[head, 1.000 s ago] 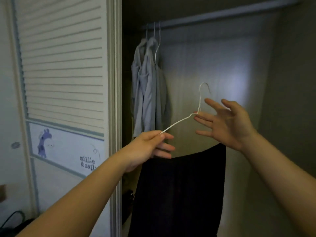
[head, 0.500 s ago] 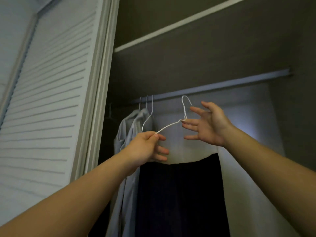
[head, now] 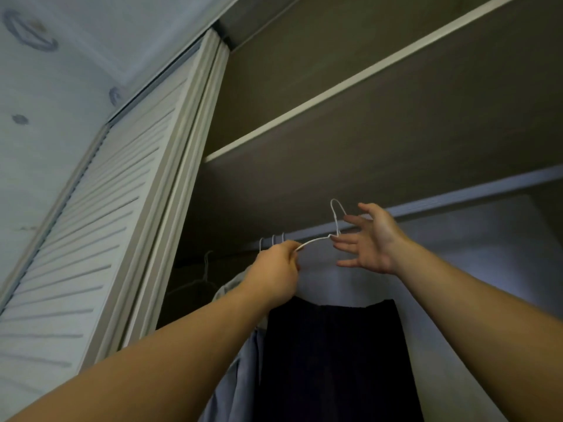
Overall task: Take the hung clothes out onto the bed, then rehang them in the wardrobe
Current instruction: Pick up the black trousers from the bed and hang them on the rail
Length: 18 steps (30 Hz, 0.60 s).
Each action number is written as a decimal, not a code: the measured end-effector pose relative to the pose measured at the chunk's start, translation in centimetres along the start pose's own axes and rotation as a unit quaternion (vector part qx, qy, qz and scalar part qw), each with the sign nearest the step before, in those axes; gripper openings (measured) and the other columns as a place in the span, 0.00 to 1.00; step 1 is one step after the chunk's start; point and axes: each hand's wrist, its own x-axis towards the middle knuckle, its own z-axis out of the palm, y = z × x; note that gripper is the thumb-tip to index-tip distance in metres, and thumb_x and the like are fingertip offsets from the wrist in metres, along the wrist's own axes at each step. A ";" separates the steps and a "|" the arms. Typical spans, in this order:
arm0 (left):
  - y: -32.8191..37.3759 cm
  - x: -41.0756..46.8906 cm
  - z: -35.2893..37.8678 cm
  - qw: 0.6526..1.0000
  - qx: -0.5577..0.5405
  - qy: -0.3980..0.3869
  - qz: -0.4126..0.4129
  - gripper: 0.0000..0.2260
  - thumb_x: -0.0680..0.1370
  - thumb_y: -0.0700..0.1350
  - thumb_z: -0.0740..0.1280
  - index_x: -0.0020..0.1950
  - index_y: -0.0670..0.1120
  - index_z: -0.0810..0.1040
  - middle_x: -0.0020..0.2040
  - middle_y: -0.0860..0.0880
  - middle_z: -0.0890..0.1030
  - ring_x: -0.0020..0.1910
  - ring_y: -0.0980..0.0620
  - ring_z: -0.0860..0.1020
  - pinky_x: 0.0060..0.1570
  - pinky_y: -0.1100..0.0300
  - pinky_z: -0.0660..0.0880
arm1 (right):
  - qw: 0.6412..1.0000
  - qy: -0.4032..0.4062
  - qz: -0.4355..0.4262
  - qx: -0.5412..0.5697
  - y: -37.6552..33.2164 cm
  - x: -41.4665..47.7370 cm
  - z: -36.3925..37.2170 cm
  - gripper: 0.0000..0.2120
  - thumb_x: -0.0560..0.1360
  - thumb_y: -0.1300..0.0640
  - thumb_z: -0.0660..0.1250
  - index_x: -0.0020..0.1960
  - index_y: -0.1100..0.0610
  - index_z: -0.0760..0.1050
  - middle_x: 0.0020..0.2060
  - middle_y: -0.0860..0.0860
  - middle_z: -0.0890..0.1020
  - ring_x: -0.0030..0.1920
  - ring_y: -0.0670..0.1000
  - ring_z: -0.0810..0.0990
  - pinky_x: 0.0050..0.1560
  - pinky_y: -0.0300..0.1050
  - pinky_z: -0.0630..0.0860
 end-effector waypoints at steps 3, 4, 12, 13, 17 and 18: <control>-0.4 0.3 0.6 0.997 0.078 -0.028 0.007 0.15 0.83 0.43 0.56 0.67 0.54 0.74 0.59 0.49 0.80 0.58 0.48 0.78 0.62 0.47 0.75 | 1.000 0.007 0.017 -0.011 1.7 1.0 -1.2 0.29 0.77 0.38 0.54 0.75 0.49 0.64 0.65 0.67 0.72 0.70 0.61 0.68 0.67 0.69 0.60; -0.5 0.3 0.9 0.994 0.102 -0.039 0.006 0.14 0.83 0.43 0.57 0.66 0.53 0.74 0.59 0.49 0.80 0.59 0.47 0.78 0.62 0.47 0.75 | 1.000 0.007 0.024 -0.013 2.3 1.2 -1.6 0.29 0.77 0.38 0.54 0.74 0.49 0.65 0.64 0.66 0.73 0.70 0.61 0.68 0.67 0.69 0.60; -1.3 0.5 1.0 0.976 0.207 -0.060 0.027 0.15 0.80 0.41 0.59 0.65 0.53 0.73 0.58 0.48 0.79 0.56 0.46 0.79 0.59 0.46 0.77 | 0.998 0.015 0.002 -0.068 4.9 1.8 -2.6 0.19 0.80 0.43 0.52 0.66 0.48 0.69 0.57 0.58 0.81 0.63 0.59 0.75 0.62 0.60 0.69; -1.3 0.6 0.9 0.971 0.225 -0.066 0.033 0.15 0.80 0.41 0.60 0.66 0.53 0.72 0.58 0.48 0.79 0.55 0.47 0.79 0.58 0.46 0.77 | 0.991 0.048 -0.028 -0.124 5.1 1.9 -2.6 0.18 0.81 0.45 0.52 0.66 0.50 0.70 0.54 0.57 0.82 0.60 0.58 0.77 0.57 0.54 0.71; -1.1 1.0 0.5 0.954 0.285 -0.075 0.060 0.12 0.81 0.42 0.61 0.64 0.53 0.74 0.55 0.48 0.78 0.51 0.47 0.78 0.54 0.51 0.78 | 0.890 0.168 -0.183 -0.383 6.8 2.9 -3.2 0.21 0.80 0.58 0.57 0.73 0.59 0.68 0.67 0.57 0.75 0.68 0.57 0.72 0.65 0.46 0.67; -1.0 1.2 0.4 0.948 0.299 -0.079 0.069 0.11 0.82 0.43 0.61 0.62 0.52 0.75 0.53 0.48 0.79 0.49 0.47 0.78 0.51 0.52 0.77 | 0.888 0.144 -0.173 -0.401 7.4 3.1 -3.2 0.22 0.80 0.58 0.57 0.74 0.58 0.67 0.71 0.57 0.71 0.70 0.57 0.69 0.68 0.47 0.64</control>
